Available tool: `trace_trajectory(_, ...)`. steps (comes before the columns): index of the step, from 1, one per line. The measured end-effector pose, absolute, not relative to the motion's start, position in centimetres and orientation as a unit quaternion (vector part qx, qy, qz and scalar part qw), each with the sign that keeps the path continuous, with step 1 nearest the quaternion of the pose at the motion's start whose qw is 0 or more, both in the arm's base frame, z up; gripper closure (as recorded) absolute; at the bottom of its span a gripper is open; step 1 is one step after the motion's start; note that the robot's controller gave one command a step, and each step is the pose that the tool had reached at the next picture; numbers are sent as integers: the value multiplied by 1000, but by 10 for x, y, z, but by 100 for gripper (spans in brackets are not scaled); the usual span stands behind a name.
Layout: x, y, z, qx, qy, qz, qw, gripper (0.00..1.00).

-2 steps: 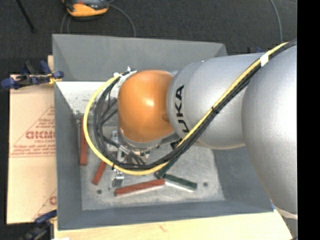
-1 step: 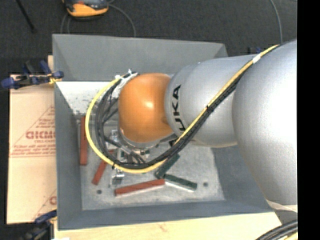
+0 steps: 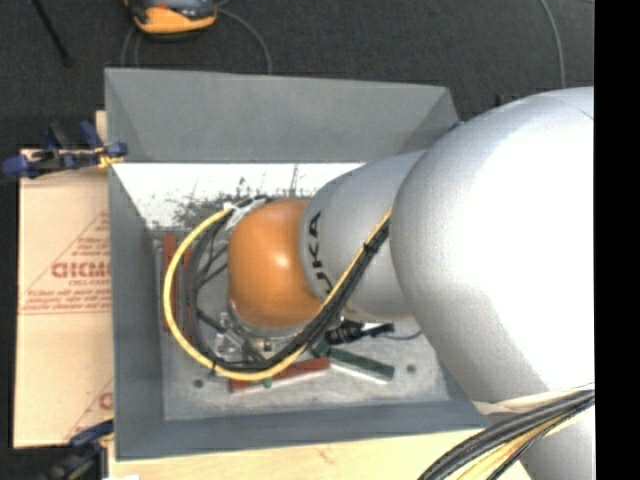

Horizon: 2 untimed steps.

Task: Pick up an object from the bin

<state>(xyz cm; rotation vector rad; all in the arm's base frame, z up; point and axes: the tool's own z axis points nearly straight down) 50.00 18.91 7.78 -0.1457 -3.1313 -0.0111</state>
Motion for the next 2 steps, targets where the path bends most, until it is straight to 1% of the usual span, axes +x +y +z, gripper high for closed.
trace_trajectory(1, 500, 189, 78, -47, -999, -4, 3, 100)
trace_trajectory(2, 498, 186, 123, -47, -999, 1, 2, 100)
